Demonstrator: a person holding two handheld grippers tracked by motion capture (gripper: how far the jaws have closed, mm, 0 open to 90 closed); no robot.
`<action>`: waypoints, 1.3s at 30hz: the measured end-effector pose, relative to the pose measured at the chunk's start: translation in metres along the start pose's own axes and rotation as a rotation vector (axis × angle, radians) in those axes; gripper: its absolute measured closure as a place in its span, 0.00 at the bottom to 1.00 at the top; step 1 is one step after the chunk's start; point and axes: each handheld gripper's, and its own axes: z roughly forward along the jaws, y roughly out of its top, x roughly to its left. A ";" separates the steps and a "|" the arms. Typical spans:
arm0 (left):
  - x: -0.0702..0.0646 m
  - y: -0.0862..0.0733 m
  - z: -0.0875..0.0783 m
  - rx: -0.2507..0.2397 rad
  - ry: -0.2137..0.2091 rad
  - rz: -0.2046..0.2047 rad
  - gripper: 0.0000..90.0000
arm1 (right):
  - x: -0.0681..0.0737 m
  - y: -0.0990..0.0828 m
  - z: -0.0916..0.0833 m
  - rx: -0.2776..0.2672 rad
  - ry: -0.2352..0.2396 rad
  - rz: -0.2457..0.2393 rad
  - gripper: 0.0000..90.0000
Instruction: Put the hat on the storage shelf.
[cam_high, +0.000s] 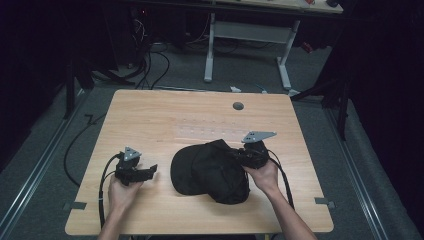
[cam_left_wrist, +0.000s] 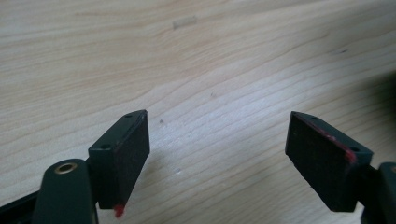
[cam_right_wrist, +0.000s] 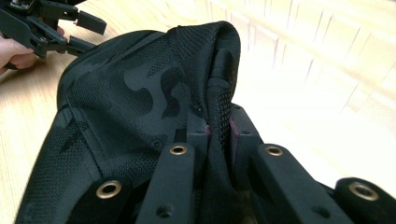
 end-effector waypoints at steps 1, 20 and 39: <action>-0.001 0.002 -0.002 -0.008 -0.012 -0.006 0.26 | 0.002 0.002 -0.002 -0.007 -0.003 -0.010 0.91; -0.046 0.034 -0.027 0.030 -0.218 0.028 0.22 | 0.020 0.025 -0.027 -0.046 -0.024 -0.178 0.92; -0.109 0.065 -0.035 0.107 -0.378 0.118 0.20 | 0.029 0.040 -0.033 -0.077 0.026 -0.244 0.92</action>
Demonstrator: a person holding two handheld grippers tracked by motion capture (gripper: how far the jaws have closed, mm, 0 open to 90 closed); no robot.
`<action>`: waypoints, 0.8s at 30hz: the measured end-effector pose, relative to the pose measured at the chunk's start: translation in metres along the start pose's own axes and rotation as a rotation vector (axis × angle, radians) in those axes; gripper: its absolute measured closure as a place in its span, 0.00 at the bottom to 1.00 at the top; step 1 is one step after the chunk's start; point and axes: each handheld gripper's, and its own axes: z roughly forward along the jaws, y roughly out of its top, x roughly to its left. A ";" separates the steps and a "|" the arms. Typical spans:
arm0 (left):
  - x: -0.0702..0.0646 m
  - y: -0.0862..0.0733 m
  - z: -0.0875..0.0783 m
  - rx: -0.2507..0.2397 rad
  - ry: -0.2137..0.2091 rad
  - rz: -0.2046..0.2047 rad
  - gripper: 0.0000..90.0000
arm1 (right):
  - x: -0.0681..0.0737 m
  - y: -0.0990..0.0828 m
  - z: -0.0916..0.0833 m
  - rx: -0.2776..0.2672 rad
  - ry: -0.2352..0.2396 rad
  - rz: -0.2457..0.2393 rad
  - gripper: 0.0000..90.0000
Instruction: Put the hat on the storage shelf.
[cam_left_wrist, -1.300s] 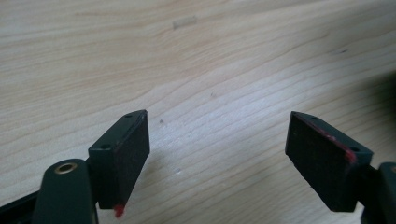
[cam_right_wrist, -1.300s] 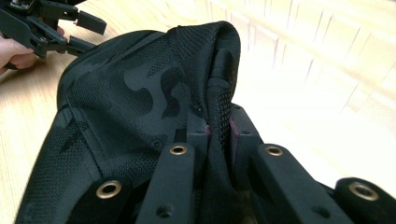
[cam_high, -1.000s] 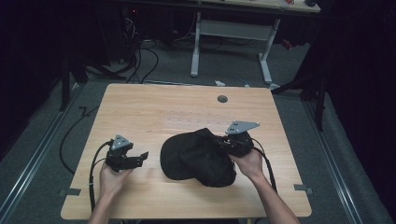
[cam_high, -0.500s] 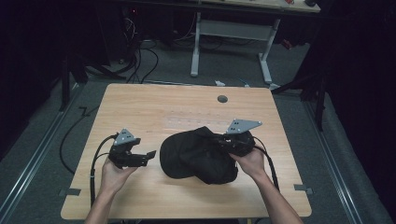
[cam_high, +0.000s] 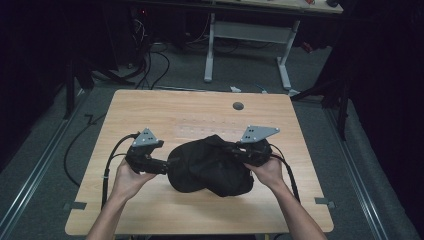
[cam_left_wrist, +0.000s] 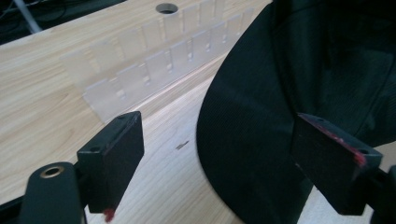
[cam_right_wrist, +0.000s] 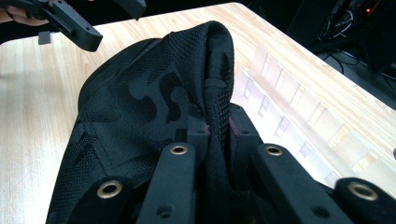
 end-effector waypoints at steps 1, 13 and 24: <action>-0.002 0.002 0.001 0.004 -0.012 0.001 0.20 | 0.000 0.001 0.000 -0.001 0.002 -0.006 0.92; -0.030 0.016 0.020 0.090 -0.083 0.062 0.21 | 0.006 0.012 0.005 0.001 0.039 -0.057 0.92; -0.033 0.019 0.037 0.182 -0.110 0.042 0.31 | 0.010 0.021 0.009 0.006 0.066 -0.093 0.92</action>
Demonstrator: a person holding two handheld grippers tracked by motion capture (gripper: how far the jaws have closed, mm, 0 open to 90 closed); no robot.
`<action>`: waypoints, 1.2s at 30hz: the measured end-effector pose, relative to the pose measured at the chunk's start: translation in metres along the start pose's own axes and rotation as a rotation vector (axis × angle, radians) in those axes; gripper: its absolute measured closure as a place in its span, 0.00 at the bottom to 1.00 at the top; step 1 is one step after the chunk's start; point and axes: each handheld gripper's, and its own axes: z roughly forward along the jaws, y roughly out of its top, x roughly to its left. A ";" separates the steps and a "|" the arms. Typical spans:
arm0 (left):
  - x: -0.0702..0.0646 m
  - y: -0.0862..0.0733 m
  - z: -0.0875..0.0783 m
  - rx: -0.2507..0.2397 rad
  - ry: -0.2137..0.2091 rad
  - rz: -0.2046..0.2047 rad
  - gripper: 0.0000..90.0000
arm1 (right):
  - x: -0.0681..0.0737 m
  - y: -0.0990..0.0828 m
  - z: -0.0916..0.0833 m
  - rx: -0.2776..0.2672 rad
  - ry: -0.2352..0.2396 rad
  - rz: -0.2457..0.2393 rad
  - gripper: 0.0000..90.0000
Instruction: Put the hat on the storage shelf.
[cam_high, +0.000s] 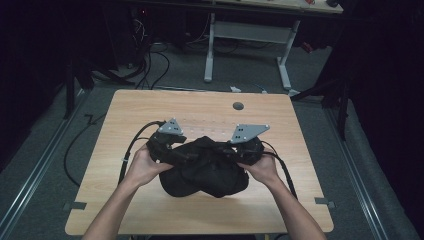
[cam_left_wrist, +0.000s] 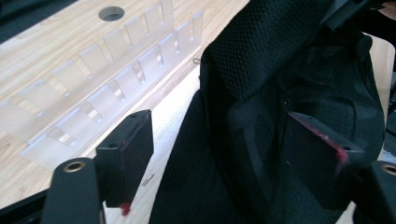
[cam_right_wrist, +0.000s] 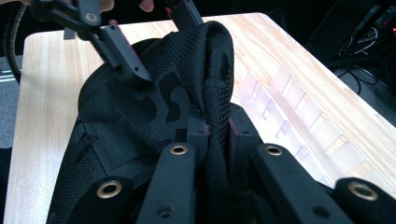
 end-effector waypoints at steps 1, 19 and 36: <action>0.001 0.000 0.001 0.011 -0.005 -0.007 0.32 | 0.000 0.000 0.001 0.002 0.001 0.000 0.92; -0.002 -0.001 0.005 0.097 -0.023 0.008 0.48 | -0.003 0.008 0.005 0.013 -0.002 -0.038 0.91; -0.011 0.003 0.011 0.092 -0.030 0.047 0.60 | 0.003 0.017 0.011 0.009 0.027 -0.080 0.92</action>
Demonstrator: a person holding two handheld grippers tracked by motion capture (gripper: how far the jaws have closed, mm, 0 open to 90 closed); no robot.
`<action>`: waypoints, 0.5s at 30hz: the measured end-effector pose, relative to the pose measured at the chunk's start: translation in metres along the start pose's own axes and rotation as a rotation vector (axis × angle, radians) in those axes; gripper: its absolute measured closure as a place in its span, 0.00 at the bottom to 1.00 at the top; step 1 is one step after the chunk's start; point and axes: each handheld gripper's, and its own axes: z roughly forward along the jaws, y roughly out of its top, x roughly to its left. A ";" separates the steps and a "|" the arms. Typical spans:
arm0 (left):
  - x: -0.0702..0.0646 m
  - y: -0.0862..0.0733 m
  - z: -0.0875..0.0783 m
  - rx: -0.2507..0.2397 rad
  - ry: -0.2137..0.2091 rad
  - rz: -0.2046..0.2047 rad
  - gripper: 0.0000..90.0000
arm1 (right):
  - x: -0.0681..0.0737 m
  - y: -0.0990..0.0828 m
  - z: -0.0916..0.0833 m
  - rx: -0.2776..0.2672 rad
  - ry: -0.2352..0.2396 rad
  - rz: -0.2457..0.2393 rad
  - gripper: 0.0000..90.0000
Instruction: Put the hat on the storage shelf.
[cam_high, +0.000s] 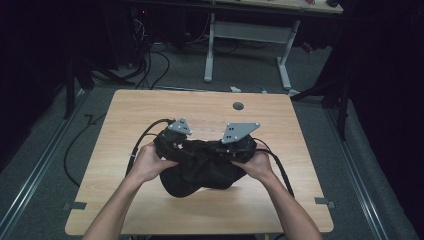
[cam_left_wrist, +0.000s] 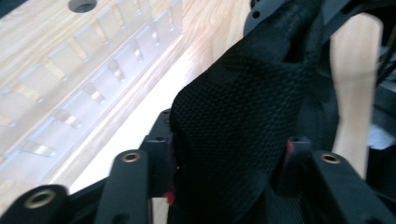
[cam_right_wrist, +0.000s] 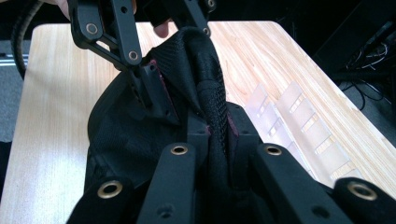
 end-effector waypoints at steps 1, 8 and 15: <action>0.000 0.000 0.000 0.002 0.003 0.002 0.62 | 0.000 0.000 0.000 -0.001 0.000 -0.003 0.92; -0.003 0.001 -0.006 -0.010 -0.013 0.019 0.73 | 0.001 0.004 0.001 -0.014 -0.005 -0.010 0.89; -0.004 0.002 -0.013 -0.031 -0.025 0.029 0.81 | 0.003 0.007 0.002 -0.018 -0.002 -0.006 0.85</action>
